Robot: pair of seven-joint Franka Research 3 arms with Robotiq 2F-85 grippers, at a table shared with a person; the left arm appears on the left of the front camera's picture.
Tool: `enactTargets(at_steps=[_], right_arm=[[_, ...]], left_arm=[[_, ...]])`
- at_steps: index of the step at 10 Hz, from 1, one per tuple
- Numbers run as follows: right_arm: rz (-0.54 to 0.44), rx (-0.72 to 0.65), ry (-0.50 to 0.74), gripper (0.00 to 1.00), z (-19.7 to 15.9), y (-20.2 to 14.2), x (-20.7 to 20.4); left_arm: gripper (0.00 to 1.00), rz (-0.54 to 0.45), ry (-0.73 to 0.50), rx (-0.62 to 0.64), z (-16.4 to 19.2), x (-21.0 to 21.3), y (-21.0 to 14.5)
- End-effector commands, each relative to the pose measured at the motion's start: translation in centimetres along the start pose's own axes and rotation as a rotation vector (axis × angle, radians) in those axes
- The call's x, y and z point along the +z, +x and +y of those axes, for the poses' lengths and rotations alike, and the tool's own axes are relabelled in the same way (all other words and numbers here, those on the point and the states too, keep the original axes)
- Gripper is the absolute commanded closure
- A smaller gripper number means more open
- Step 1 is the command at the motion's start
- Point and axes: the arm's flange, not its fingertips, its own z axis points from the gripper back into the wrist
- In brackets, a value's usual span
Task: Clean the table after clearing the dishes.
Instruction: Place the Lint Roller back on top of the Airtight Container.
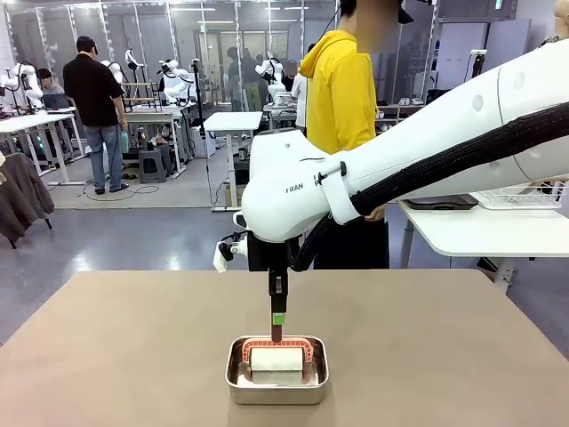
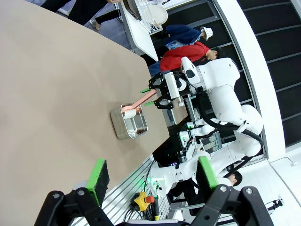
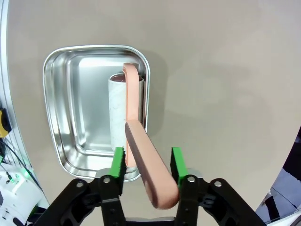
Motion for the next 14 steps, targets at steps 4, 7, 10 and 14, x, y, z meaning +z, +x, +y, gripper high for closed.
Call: enactTargets(at_steps=[4, 7, 10, 14], right_arm=[[-0.029, 0.033, -0.047, 0.12, 0.7, -1.0, 2.6], [-0.031, 0.026, -0.066, 0.00, 0.9, -1.4, 3.9], [-0.034, 0.021, -0.061, 0.00, 0.5, -1.5, 3.9], [-0.022, -0.002, -0.069, 0.00, 0.1, -0.8, 4.1]], left_arm=[[0.05, -0.007, -0.009, -0.004, -0.1, 0.3, -0.1], [0.05, -0.007, -0.009, -0.004, -0.1, 0.3, -0.1], [0.05, -0.007, -0.009, -0.004, -0.1, 0.3, -0.1], [0.05, -0.007, -0.009, -0.004, -0.1, 0.3, -0.1]])
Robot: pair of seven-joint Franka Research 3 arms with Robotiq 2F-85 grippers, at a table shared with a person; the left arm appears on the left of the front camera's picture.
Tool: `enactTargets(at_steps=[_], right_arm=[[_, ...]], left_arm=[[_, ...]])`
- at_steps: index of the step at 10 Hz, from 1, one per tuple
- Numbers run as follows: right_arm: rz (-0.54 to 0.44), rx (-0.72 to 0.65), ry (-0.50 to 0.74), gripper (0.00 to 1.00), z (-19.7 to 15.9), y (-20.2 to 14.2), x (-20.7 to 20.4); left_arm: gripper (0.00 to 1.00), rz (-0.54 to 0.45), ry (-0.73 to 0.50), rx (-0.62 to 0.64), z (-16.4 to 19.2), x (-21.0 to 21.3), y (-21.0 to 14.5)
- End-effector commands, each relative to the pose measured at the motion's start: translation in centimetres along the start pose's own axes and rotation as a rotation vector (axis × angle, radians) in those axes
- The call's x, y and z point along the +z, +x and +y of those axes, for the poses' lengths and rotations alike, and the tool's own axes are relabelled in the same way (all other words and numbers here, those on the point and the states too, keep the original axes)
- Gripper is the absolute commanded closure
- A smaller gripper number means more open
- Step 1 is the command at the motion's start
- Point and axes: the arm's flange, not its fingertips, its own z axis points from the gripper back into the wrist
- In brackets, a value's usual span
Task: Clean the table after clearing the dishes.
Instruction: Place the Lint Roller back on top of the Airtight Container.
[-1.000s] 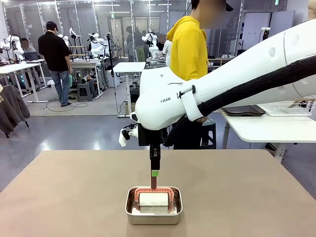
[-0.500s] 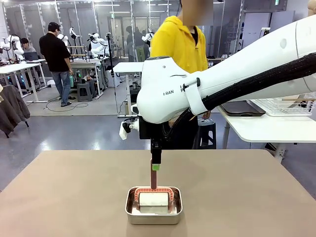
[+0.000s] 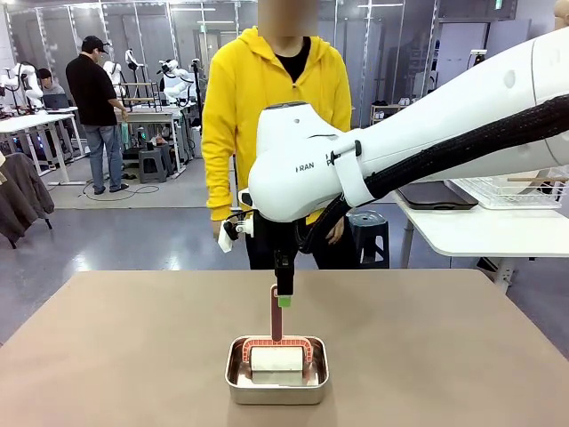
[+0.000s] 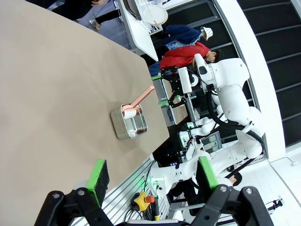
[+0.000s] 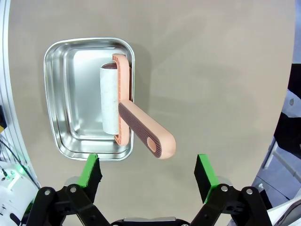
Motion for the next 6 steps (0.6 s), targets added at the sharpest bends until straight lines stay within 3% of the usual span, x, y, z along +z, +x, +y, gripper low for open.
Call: enactTargets(at_steps=[1, 6], right_arm=[[-0.014, 0.001, -0.005, 0.00, 0.18, 0.23, 0.09], [-0.014, 0.001, -0.005, 0.00, 0.18, 0.23, 0.09]], left_arm=[[0.05, -0.007, -0.009, -0.004, -0.15, 0.25, -0.11], [0.05, -0.007, -0.009, -0.004, -0.15, 0.25, -0.11]])
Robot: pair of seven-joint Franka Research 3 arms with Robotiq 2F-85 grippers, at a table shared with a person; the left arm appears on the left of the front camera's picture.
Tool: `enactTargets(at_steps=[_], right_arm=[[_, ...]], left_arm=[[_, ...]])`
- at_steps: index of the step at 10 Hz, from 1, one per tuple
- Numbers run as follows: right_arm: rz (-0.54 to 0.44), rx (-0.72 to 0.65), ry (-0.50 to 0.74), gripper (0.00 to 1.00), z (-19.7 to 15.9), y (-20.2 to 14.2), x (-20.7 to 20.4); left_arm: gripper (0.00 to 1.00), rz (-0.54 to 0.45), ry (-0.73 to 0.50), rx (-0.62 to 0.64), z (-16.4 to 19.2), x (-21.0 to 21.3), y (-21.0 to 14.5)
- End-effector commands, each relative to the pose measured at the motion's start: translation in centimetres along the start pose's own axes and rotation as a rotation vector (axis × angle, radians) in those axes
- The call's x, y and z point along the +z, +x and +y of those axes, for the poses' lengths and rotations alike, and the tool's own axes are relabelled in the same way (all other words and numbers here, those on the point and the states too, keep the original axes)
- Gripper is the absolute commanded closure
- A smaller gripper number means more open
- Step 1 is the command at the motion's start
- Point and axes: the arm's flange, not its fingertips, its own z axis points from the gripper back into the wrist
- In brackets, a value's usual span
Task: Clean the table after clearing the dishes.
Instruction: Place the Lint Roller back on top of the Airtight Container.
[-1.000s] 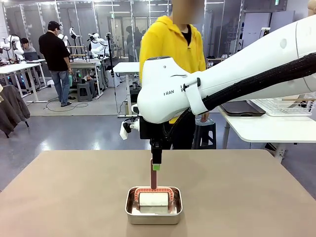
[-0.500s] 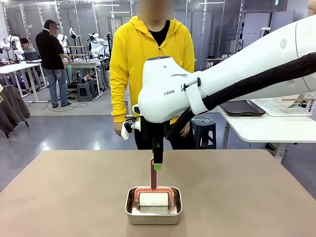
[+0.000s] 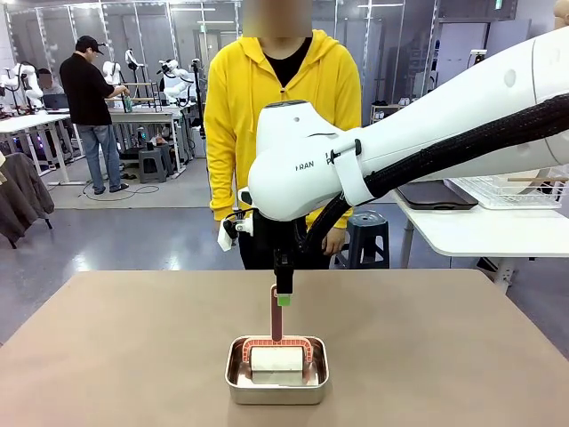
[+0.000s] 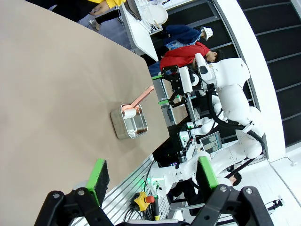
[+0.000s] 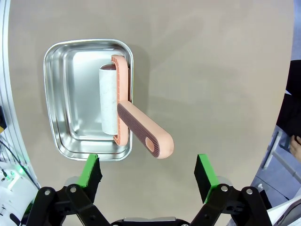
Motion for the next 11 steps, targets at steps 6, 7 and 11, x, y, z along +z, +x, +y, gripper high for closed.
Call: enactTargets(at_steps=[6, 7, 11], right_arm=[[-0.012, 0.001, -0.003, 0.00, 0.2, 0.2, -0.1], [-0.012, 0.001, -0.003, 0.00, 0.2, 0.2, -0.1], [-0.055, -0.061, 0.001, 0.00, -0.2, -0.6, 2.2]], left_arm=[[0.05, -0.007, -0.009, -0.004, -0.1, 0.2, -0.1], [0.05, -0.007, -0.009, -0.004, -0.1, 0.2, -0.1], [0.05, -0.007, -0.009, -0.004, -0.1, 0.2, -0.1]])
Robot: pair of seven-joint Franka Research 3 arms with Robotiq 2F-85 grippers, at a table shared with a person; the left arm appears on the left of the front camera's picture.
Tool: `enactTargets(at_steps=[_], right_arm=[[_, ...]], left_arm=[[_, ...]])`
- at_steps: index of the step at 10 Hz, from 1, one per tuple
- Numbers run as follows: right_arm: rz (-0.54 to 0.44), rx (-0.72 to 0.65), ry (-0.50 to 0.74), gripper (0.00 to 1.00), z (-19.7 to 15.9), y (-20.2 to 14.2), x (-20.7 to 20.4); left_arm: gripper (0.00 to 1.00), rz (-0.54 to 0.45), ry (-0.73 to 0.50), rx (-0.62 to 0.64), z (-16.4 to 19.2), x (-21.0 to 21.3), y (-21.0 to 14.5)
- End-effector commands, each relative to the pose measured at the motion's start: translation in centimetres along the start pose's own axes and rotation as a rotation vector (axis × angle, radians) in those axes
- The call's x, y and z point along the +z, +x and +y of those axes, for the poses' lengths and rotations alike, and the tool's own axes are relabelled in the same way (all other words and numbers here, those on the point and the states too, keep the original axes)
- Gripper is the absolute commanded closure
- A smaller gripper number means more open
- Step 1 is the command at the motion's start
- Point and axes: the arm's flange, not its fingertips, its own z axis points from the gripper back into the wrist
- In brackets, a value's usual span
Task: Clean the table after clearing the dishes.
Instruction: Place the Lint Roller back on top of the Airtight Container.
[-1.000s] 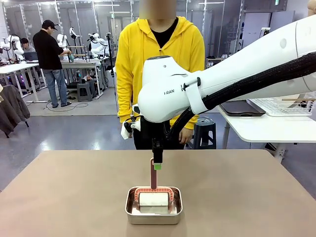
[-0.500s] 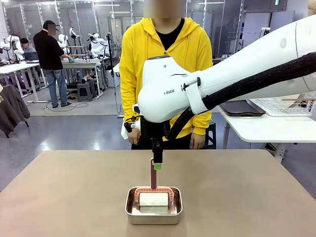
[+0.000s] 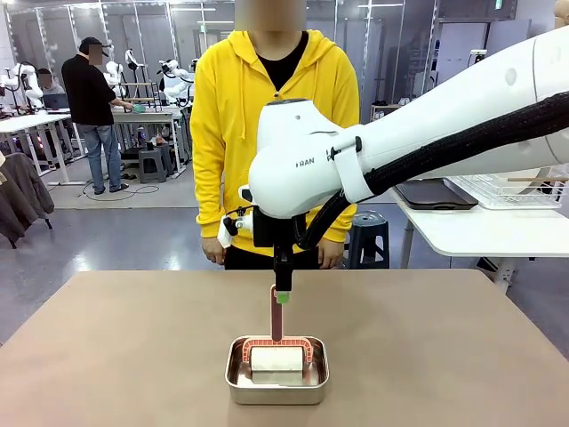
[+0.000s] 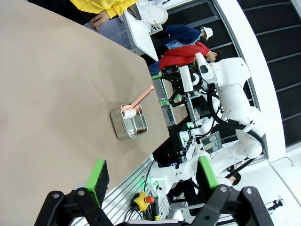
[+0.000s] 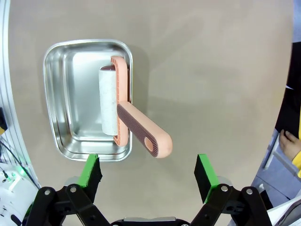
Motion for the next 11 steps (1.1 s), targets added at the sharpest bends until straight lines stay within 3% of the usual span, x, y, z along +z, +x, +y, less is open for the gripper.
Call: enactTargets(at_steps=[1, 3, 4, 5, 6, 7, 9, 11], right_arm=[[-0.088, -0.104, 0.026, 0.00, -0.3, -1.1, 3.7], [-0.203, -0.295, 0.088, 0.00, -1.0, -2.9, 6.0], [-0.364, -0.405, 0.155, 0.00, -1.6, -4.7, 6.6], [-0.556, -0.543, 0.306, 0.00, -2.2, -8.2, 6.8], [-0.768, -0.759, 0.438, 0.00, -2.9, -12.8, 6.4], [-0.914, -0.813, 0.600, 0.00, -2.9, -15.9, 5.8], [-0.948, -1.017, 0.565, 0.00, -2.3, -21.5, 4.4], [-1.084, -1.211, 0.611, 0.00, -1.7, -28.3, 2.7]], left_arm=[[0.05, -0.007, -0.009, -0.004, -0.1, 0.2, -0.1], [0.05, -0.007, -0.009, -0.004, -0.1, 0.2, -0.1], [0.05, -0.007, -0.009, -0.004, -0.1, 0.2, -0.1], [0.05, -0.007, -0.009, -0.004, -0.1, 0.2, -0.1], [0.05, -0.007, -0.009, -0.004, -0.1, 0.2, -0.1], [0.05, -0.007, -0.009, -0.004, -0.1, 0.2, -0.1], [0.05, -0.007, -0.009, -0.004, -0.1, 0.2, -0.1], [0.05, -0.007, -0.009, -0.004, -0.1, 0.2, -0.1]])
